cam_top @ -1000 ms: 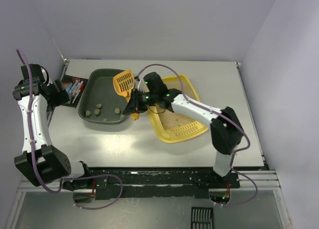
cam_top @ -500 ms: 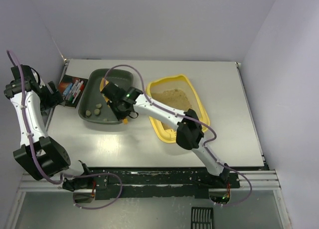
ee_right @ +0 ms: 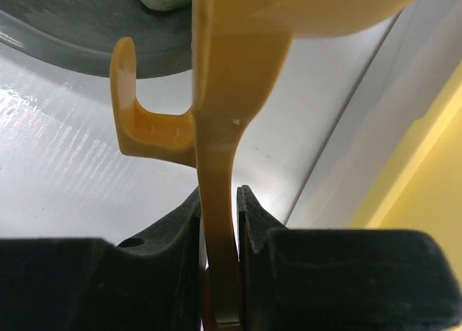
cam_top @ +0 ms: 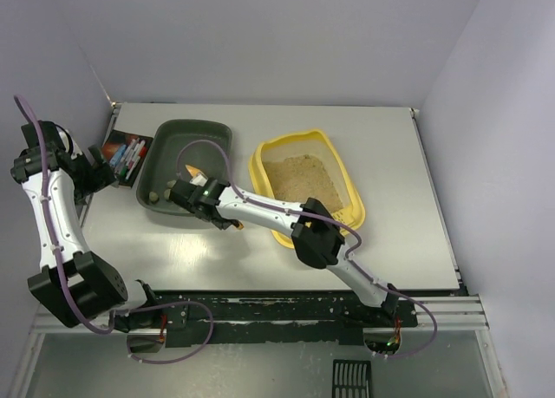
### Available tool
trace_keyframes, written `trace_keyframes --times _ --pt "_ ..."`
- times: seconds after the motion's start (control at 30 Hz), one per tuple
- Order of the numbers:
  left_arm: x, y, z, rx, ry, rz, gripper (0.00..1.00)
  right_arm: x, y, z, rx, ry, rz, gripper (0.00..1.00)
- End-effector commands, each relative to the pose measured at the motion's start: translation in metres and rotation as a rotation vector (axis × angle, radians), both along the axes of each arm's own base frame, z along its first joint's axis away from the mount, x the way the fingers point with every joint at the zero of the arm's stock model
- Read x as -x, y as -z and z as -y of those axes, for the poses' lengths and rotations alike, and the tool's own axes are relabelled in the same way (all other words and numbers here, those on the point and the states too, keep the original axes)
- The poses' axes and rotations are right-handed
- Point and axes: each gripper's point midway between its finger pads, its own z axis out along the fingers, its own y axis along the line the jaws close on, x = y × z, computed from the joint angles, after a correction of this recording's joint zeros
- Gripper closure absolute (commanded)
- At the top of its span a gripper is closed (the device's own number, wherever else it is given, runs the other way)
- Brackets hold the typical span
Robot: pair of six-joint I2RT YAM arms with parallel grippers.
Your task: Clean the litter box
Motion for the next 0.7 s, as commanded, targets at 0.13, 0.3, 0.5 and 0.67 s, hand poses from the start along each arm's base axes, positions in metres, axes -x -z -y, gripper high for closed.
trace_keyframes --times 0.13,0.3,0.5,0.67 --pt "-0.004 -0.010 -0.001 -0.030 -0.006 0.090 0.00 -0.020 -0.035 -0.003 -0.050 0.019 0.174 1.00" --pt "-0.004 -0.014 0.002 -0.025 0.000 0.104 0.01 -0.027 -0.049 -0.001 -0.060 0.064 0.230 1.00" --pt "-0.028 -0.044 0.013 -0.013 0.101 0.207 0.01 0.000 -0.163 -0.030 -0.528 -0.027 0.148 1.00" --pt "-0.082 -0.079 0.033 -0.085 0.152 0.305 0.01 -0.002 -0.224 0.023 -0.802 -0.025 0.010 1.00"
